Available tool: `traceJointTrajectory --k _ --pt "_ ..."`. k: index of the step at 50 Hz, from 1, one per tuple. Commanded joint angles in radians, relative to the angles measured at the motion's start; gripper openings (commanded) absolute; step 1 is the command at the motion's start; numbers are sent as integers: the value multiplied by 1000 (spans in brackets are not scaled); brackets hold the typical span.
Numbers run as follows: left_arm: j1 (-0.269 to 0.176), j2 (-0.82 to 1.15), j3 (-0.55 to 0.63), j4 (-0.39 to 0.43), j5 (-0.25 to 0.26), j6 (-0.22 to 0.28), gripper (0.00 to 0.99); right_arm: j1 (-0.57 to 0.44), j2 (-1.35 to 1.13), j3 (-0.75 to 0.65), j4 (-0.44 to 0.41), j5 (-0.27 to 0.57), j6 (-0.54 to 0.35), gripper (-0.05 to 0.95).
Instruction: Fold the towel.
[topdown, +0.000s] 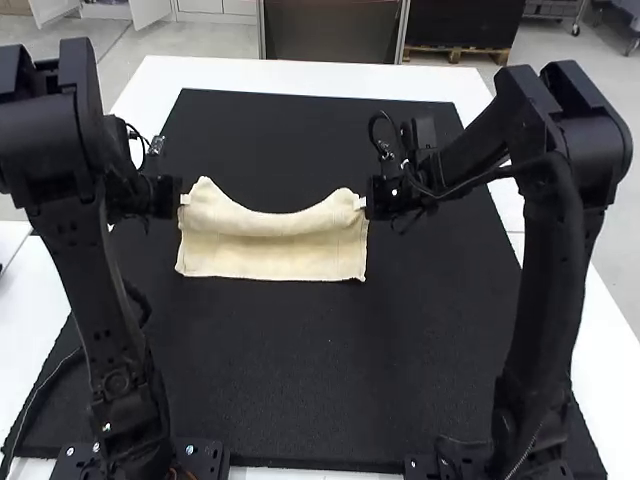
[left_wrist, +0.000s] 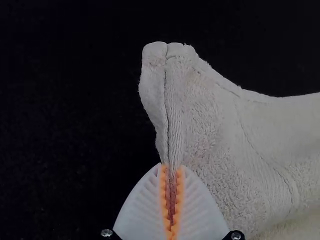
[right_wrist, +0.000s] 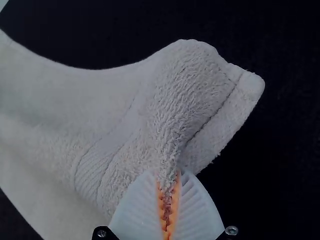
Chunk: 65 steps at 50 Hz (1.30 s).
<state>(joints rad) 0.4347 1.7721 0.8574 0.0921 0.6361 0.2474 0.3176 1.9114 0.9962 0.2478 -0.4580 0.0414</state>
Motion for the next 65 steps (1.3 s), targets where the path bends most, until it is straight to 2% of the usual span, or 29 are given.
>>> traceJointTrajectory --k 1,23,35,43,52,65 --pt "13 -43 -15 -6 17 21 26 -12 -64 -22 2 -22 0 -16" --pt "88 -154 -83 -95 20 76 26 -12 -135 -91 -35 -39 2 -15" --pt "98 -186 -124 -115 20 95 26 -12 -141 -128 -65 -54 -12 -16" --pt "98 -204 -169 -98 19 98 28 -12 -149 -156 -64 -59 -14 -16" --pt "95 -204 -248 3 0 98 26 -20 -143 -189 -35 -59 -14 -15" --pt "90 -180 -373 258 -78 79 26 -41 -107 -249 39 -59 -14 -15"
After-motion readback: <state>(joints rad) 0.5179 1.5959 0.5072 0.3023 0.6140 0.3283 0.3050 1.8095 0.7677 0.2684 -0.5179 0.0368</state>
